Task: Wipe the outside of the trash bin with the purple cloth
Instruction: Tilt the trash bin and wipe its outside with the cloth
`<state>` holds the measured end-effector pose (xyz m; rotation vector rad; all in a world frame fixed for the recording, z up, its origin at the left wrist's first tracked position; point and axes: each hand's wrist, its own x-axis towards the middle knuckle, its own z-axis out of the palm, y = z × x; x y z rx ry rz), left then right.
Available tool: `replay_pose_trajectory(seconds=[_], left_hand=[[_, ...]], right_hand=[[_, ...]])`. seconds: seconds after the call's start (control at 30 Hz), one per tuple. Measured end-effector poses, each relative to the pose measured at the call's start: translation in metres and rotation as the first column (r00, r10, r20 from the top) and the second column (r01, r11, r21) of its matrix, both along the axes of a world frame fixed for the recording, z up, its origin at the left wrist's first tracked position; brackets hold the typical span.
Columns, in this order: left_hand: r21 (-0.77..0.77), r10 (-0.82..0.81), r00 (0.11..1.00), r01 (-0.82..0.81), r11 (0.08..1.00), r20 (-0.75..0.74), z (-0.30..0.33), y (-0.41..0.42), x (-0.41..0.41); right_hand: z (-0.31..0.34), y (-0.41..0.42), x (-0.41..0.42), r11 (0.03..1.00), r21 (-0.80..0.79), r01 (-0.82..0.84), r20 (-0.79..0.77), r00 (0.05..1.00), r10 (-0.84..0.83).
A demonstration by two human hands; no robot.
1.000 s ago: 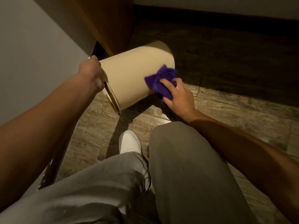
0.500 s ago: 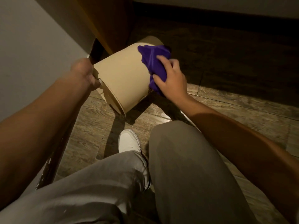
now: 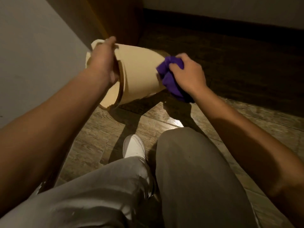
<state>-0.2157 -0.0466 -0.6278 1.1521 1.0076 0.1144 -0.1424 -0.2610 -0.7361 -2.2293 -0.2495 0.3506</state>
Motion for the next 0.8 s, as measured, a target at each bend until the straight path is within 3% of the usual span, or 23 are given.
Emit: replay_pose_trajectory(seconds=[0.1, 0.17, 0.27, 0.33, 0.4, 0.43, 0.47, 0.5, 0.53, 0.57, 0.63, 0.73, 0.8], left_hand=[[-0.148, -0.141, 0.987, 0.150, 0.977, 0.072, 0.005, -0.026, 0.003], [-0.227, -0.178, 0.977, 0.201, 0.953, 0.118, 0.002, -0.033, 0.004], [-0.245, -0.232, 0.962, 0.261, 0.934, 0.141, -0.001, -0.028, 0.004], [-0.211, -0.332, 0.935, 0.352, 0.912, 0.126, -0.006, -0.019, 0.003], [0.169, -0.475, 0.877, 0.481, 0.860, -0.079, -0.012, -0.008, 0.000], [0.436, -0.457, 0.849, 0.528, 0.728, -0.265, -0.018, 0.003, -0.002], [0.613, -0.352, 0.829, 0.558, 0.560, -0.433, -0.027, 0.018, -0.006], [0.689, -0.203, 0.806, 0.584, 0.429, -0.556, -0.035, 0.034, -0.011], [0.702, -0.064, 0.769, 0.610, 0.367, -0.635, -0.043, 0.048, -0.020], [0.695, 0.039, 0.735, 0.621, 0.362, -0.677, -0.049, 0.060, -0.029], [0.677, 0.103, 0.723, 0.574, 0.461, -0.683, -0.062, 0.079, -0.043], [0.574, 0.131, 0.861, 0.207, 0.792, -0.492, -0.063, 0.094, -0.048], [0.521, 0.146, 0.886, 0.121, 0.845, -0.441, -0.064, 0.102, -0.052]], right_hand=[[0.044, 0.027, 0.006, 0.993, 0.051, -0.104, -0.072, 0.992, 0.108], [0.057, 0.039, 0.010, 0.982, -0.048, -0.181, -0.089, 0.980, 0.177], [0.061, 0.045, 0.018, 0.972, -0.145, -0.185, -0.049, 0.983, 0.180], [0.064, 0.049, 0.020, 0.968, -0.215, -0.131, 0.057, 0.988, 0.146], [0.069, 0.056, 0.021, 0.946, -0.299, -0.125, 0.108, 0.980, 0.164], [0.070, 0.060, 0.021, 0.929, -0.341, -0.144, 0.099, 0.977, 0.187], [0.070, 0.063, 0.022, 0.906, -0.390, -0.166, 0.080, 0.974, 0.213], [0.068, 0.066, 0.022, 0.884, -0.428, -0.191, 0.053, 0.970, 0.235], [0.065, 0.067, 0.023, 0.872, -0.439, -0.217, 0.010, 0.969, 0.246], [0.060, 0.068, 0.023, 0.879, -0.415, -0.236, -0.047, 0.970, 0.239], [0.050, 0.068, 0.021, 0.916, -0.327, -0.233, -0.125, 0.971, 0.202], [0.041, 0.073, 0.019, 0.943, -0.256, -0.211, -0.087, 0.977, 0.195], [0.040, 0.076, 0.020, 0.958, -0.214, -0.193, -0.098, 0.980, 0.175]])
